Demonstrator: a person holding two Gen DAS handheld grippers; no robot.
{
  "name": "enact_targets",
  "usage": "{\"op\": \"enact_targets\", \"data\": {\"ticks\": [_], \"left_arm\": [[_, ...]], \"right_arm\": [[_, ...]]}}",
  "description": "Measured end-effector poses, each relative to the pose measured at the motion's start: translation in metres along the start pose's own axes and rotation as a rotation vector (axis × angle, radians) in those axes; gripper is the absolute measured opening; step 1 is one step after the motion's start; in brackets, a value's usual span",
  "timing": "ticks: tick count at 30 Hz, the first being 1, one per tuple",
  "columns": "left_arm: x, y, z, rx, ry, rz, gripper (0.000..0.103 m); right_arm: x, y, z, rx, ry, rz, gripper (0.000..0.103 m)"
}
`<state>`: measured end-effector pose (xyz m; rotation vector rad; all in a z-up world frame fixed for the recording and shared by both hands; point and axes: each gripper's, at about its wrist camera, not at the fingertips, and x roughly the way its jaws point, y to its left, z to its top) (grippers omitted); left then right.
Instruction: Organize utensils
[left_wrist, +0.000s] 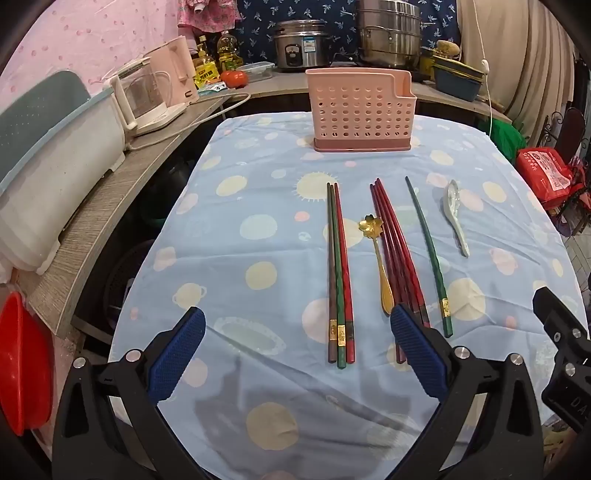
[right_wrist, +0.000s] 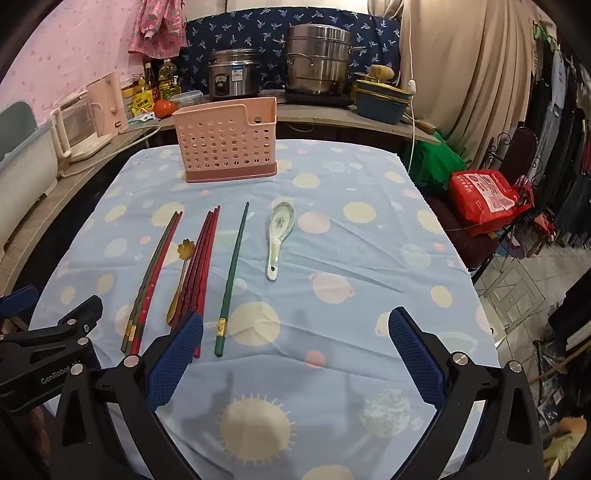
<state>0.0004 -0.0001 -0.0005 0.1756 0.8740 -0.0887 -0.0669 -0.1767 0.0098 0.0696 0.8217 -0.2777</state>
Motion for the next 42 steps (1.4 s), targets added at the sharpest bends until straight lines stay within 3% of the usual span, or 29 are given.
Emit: {"op": "enact_targets", "data": {"ticks": [42], "left_arm": [[-0.001, 0.009, 0.001, -0.017, 0.023, -0.012, 0.096]], "right_arm": [[-0.003, 0.002, 0.005, -0.011, -0.002, -0.003, 0.096]]}}
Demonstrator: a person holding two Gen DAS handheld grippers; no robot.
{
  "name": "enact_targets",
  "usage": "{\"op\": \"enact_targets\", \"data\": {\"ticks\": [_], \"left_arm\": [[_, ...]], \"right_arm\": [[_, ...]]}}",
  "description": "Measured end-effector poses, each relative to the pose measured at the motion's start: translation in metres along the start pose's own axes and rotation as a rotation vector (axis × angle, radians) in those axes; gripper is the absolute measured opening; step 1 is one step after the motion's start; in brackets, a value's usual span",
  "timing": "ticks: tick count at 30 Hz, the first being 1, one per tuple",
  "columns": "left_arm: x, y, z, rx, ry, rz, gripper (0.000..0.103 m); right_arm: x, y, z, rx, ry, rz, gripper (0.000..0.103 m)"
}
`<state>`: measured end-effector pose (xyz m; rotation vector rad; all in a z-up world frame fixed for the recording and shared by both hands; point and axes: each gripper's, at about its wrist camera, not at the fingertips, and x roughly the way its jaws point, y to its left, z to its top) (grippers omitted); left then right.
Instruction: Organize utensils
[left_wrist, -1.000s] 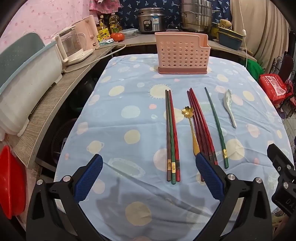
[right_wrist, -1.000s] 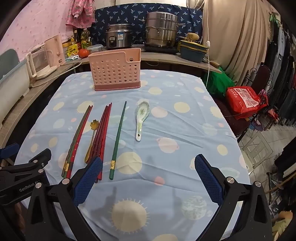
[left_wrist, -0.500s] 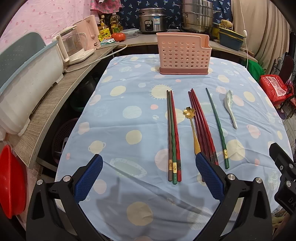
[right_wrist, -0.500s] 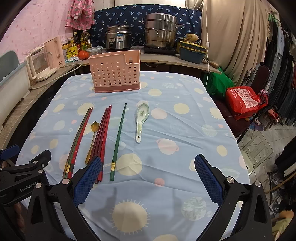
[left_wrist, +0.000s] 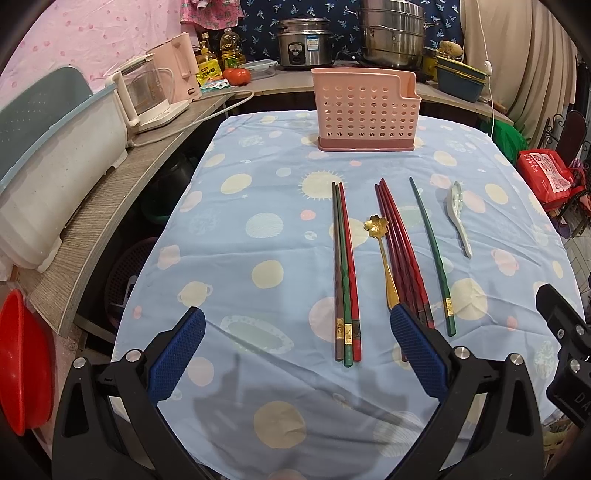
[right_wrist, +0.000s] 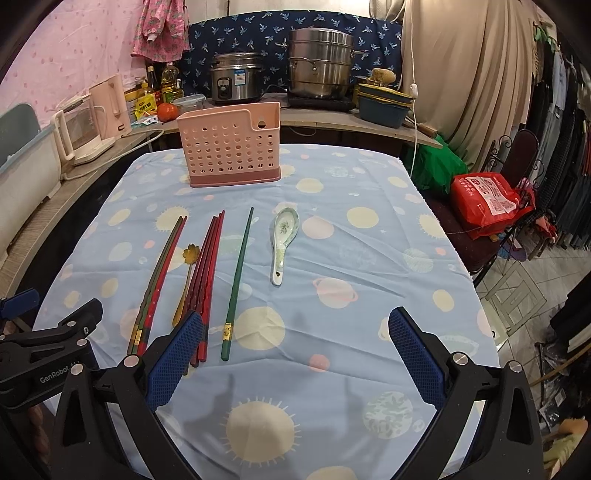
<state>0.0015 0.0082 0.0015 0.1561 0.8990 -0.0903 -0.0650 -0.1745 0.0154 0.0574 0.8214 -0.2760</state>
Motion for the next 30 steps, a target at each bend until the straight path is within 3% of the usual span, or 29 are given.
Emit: {"op": "enact_targets", "data": {"ticks": [30], "left_arm": [[-0.0017, -0.002, 0.0013, 0.003, -0.001, 0.0, 0.096]], "right_arm": [[-0.0043, 0.003, 0.0025, 0.003, -0.002, 0.011, 0.096]]}}
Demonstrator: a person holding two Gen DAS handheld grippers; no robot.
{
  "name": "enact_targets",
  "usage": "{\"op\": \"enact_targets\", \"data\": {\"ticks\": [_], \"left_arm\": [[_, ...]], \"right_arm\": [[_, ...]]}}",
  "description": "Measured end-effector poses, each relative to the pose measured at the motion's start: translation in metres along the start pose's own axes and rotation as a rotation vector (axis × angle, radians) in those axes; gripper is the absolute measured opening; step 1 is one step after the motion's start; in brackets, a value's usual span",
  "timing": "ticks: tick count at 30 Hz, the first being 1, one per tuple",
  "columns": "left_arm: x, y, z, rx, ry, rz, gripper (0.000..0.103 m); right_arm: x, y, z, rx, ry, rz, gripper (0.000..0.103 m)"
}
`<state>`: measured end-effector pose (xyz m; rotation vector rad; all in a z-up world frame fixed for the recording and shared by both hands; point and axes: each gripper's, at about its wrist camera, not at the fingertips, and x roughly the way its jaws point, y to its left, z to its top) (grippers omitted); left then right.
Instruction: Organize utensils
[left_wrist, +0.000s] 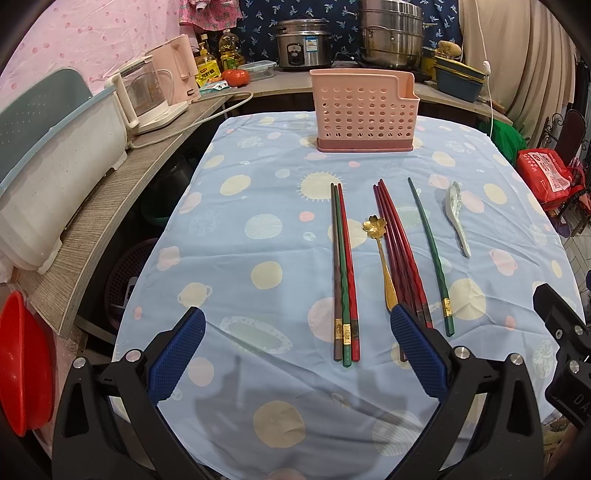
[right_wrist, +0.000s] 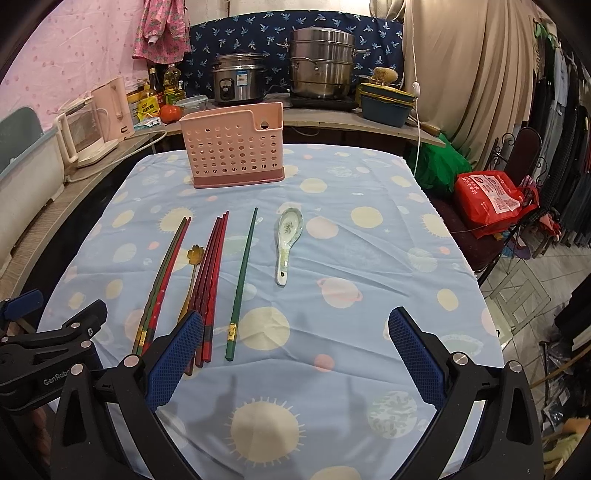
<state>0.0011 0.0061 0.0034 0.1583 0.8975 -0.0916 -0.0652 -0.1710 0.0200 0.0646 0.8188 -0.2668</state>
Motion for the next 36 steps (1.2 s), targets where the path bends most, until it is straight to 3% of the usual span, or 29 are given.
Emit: {"op": "enact_targets", "data": {"ticks": [36], "left_arm": [[-0.0035, 0.0013, 0.0052, -0.005, -0.005, -0.001, 0.096]], "right_arm": [[-0.0026, -0.0031, 0.0048, 0.014, 0.0, 0.008, 0.096]]}}
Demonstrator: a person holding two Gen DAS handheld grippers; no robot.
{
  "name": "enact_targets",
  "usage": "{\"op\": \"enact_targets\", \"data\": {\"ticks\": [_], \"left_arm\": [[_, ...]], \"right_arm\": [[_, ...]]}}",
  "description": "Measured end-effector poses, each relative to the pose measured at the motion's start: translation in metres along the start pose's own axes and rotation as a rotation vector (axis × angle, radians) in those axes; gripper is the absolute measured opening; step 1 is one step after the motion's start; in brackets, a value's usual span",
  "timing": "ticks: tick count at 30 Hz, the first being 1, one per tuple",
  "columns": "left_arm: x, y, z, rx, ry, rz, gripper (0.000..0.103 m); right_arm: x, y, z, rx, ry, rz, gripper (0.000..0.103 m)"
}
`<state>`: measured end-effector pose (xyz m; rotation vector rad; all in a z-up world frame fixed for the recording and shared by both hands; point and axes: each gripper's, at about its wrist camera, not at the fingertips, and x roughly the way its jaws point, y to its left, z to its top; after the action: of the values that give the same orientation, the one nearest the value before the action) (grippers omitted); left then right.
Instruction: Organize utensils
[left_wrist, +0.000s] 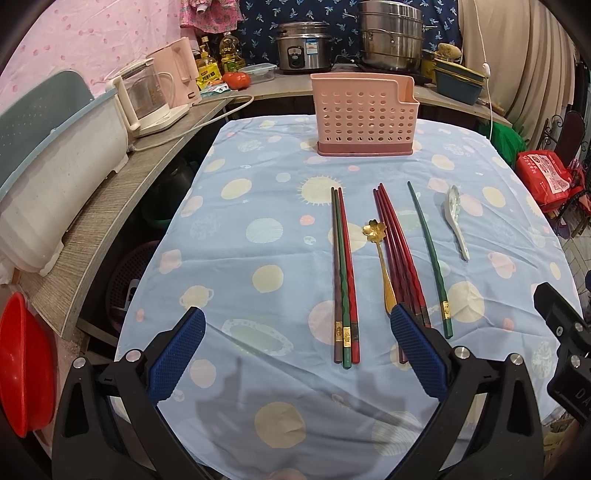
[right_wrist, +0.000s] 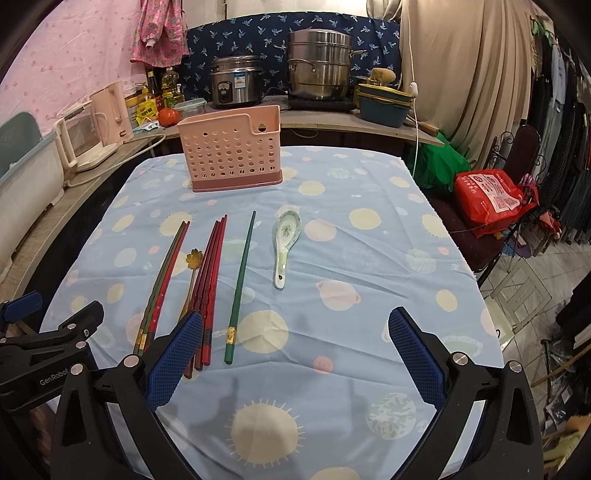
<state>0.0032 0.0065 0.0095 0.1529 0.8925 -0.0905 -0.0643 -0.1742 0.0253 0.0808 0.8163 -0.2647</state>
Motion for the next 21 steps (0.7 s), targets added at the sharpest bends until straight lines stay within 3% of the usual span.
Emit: {"op": "enact_targets", "data": {"ticks": [11, 21], "left_arm": [[0.029, 0.017, -0.013, -0.017, 0.058, 0.021, 0.096], [0.049, 0.008, -0.017, 0.012, 0.086, 0.015, 0.096]], "right_arm": [[0.021, -0.009, -0.003, 0.02, 0.037, 0.0, 0.096], [0.054, -0.014, 0.0, 0.038, 0.058, 0.002, 0.096]]}}
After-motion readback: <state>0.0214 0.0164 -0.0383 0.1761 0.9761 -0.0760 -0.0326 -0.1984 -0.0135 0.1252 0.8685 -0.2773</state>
